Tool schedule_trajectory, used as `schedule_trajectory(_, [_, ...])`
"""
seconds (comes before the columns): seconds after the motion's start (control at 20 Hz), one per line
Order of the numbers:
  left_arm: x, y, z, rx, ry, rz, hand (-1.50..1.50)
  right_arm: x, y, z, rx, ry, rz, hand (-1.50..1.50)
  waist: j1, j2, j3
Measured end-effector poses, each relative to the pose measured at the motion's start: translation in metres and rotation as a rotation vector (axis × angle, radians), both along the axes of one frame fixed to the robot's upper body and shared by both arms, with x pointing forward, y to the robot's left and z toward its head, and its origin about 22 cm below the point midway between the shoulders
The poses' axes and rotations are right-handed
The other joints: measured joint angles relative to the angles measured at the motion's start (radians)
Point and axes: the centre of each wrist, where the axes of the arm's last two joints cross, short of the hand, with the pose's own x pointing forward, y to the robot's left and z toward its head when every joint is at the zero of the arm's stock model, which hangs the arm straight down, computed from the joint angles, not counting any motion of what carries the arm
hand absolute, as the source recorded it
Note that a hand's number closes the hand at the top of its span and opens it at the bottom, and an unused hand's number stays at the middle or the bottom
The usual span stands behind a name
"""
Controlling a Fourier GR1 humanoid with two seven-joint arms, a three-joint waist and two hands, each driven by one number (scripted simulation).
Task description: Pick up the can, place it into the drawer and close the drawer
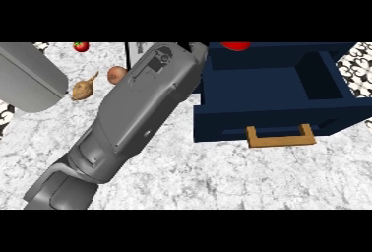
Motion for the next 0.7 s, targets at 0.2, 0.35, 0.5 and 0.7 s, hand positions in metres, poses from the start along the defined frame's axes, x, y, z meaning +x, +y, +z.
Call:
schedule_trajectory(0.2, [0.004,-0.004,-0.007,0.006,0.011,0.005,1.5,0.006,0.001,-0.001,0.001,0.004,0.009,-1.5,-0.009,0.003,0.0])
schedule_trajectory(0.35, [0.002,-0.01,-0.012,0.025,0.026,0.014,1.5,0.01,0.005,0.001,-0.001,-0.002,0.02,-1.5,-0.017,0.004,0.0])
schedule_trajectory(0.5, [0.005,-0.012,-0.016,0.041,0.037,0.028,1.5,0.009,0.008,0.005,0.003,-0.006,0.024,-1.5,-0.021,0.005,0.0])
schedule_trajectory(0.7, [0.007,-0.013,-0.025,0.058,0.057,0.036,1.5,0.01,0.007,0.006,0.0,-0.001,0.026,-1.5,-0.026,0.006,0.001])
